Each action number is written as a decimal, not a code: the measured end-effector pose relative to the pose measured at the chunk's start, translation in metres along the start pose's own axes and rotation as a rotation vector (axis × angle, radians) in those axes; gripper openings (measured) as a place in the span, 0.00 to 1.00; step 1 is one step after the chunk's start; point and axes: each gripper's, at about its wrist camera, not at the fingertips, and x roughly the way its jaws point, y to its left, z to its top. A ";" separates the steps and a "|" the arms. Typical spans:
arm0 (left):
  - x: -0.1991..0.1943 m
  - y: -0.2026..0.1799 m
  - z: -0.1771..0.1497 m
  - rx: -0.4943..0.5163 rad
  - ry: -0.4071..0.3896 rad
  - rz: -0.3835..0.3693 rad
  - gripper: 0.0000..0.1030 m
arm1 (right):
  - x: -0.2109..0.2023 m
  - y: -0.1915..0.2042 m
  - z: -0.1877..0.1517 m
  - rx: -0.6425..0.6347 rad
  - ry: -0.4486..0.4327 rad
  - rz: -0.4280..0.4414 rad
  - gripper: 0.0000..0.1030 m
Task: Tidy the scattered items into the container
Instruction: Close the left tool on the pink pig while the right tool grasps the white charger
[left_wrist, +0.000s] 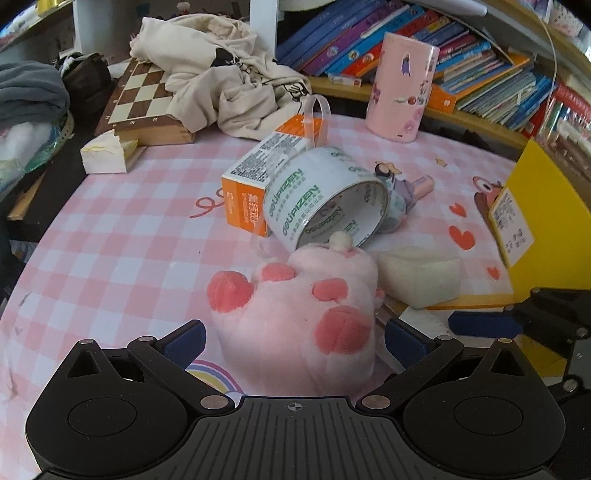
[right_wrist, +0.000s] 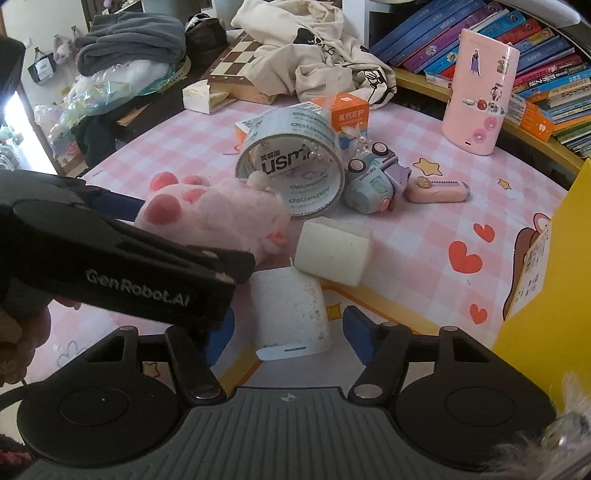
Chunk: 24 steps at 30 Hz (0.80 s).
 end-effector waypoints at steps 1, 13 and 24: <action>0.001 0.000 0.000 0.004 0.001 0.000 1.00 | 0.001 -0.001 0.000 0.001 -0.002 -0.005 0.62; 0.005 0.002 -0.002 0.044 -0.006 -0.009 0.89 | 0.011 0.005 0.002 -0.049 0.009 -0.026 0.43; -0.014 0.021 -0.013 -0.085 0.007 -0.046 0.71 | 0.003 0.007 -0.003 -0.063 0.000 -0.021 0.40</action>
